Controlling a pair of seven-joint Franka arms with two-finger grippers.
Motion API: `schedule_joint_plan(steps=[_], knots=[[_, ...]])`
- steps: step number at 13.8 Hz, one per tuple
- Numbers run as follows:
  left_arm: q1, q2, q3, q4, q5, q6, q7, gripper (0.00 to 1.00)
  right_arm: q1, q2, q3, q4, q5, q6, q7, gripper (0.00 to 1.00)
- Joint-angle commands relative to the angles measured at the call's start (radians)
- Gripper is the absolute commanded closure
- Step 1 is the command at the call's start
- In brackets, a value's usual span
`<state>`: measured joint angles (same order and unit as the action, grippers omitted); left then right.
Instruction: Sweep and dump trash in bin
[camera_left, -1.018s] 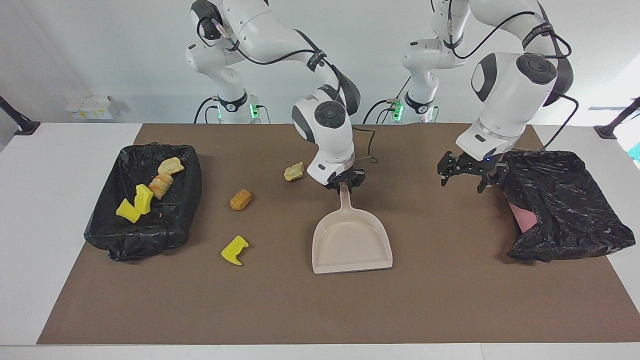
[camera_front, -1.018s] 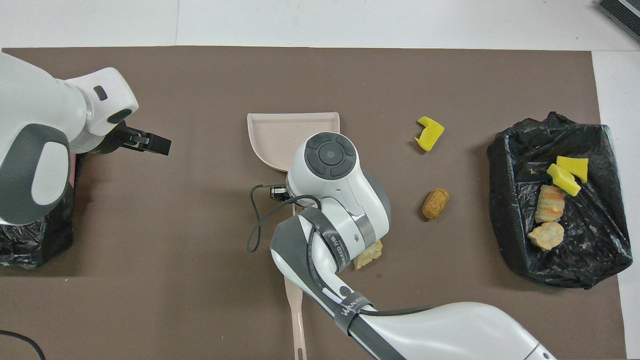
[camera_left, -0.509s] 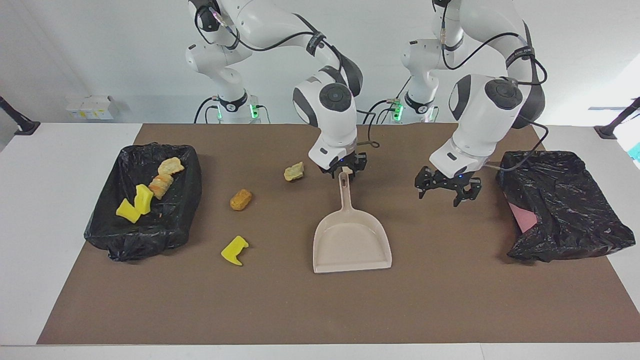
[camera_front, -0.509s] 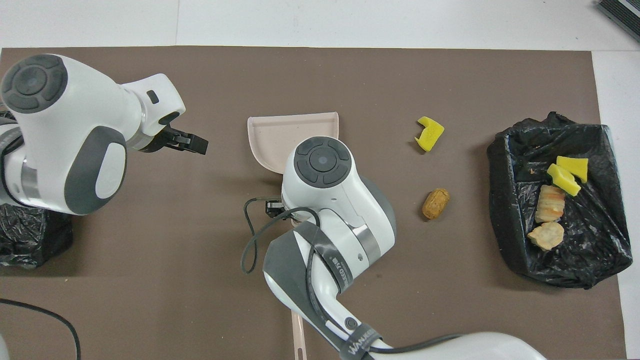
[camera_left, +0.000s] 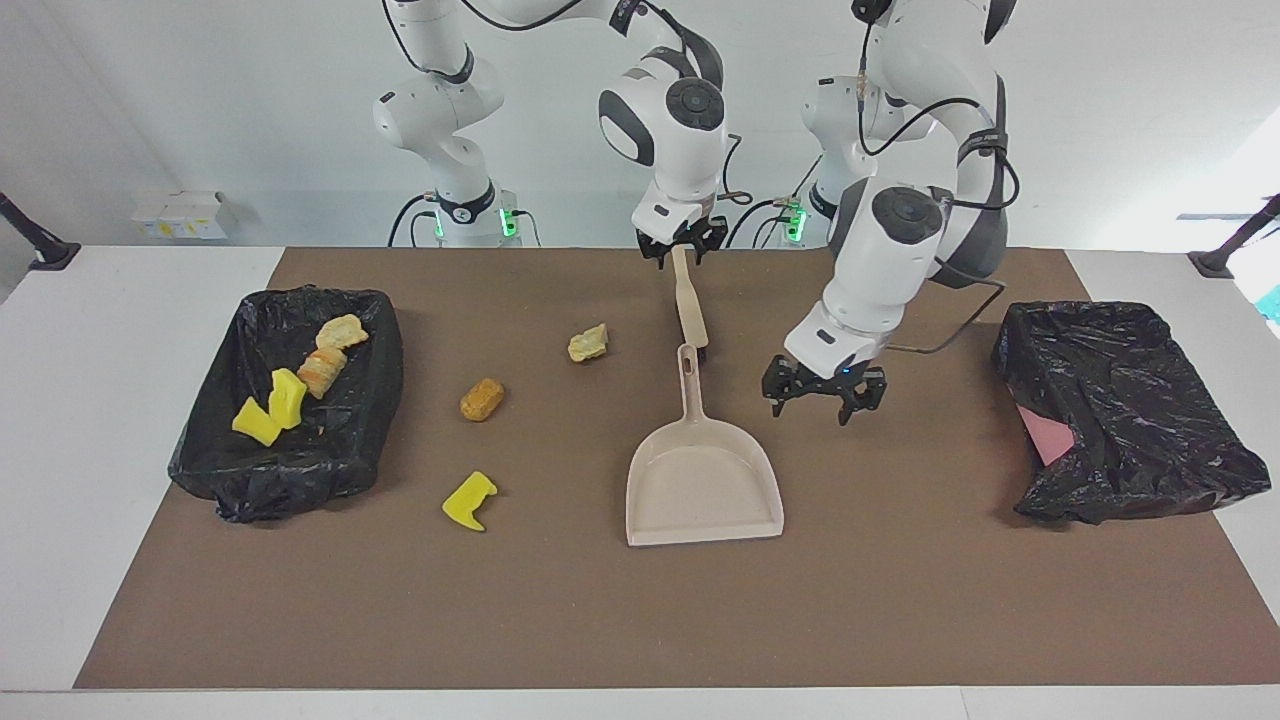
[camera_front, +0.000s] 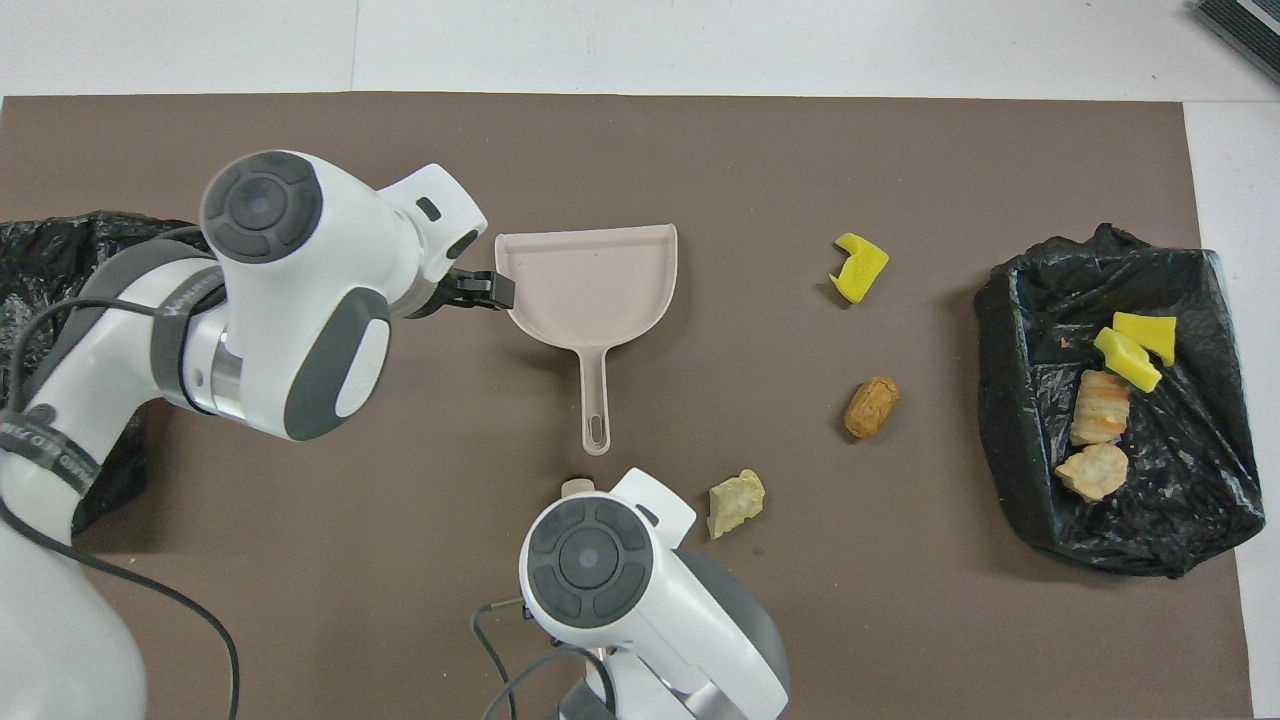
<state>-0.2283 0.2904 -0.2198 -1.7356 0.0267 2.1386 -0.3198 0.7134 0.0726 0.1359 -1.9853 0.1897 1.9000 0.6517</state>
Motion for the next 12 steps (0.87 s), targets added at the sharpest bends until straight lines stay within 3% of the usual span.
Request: schedule_joint_plan(steps=[1, 6, 10, 12], knots=[[-0.066, 0.012, 0.014, -0.016, 0.027, 0.037, -0.113, 0.0, 0.044, -0.118, -0.002, -0.188, 0.053, 0.102, 0.009, 0.41], [-0.167, 0.074, 0.013, -0.03, 0.025, 0.13, -0.399, 0.0, 0.113, -0.074, -0.001, -0.271, 0.085, 0.238, 0.013, 0.46], [-0.242, 0.093, 0.014, -0.059, 0.059, 0.113, -0.406, 0.0, 0.127, -0.042, -0.002, -0.271, 0.085, 0.268, 0.013, 0.48], [-0.249, 0.089, 0.011, -0.058, 0.059, 0.067, -0.407, 0.21, 0.129, -0.042, -0.001, -0.271, 0.085, 0.269, 0.011, 0.52]])
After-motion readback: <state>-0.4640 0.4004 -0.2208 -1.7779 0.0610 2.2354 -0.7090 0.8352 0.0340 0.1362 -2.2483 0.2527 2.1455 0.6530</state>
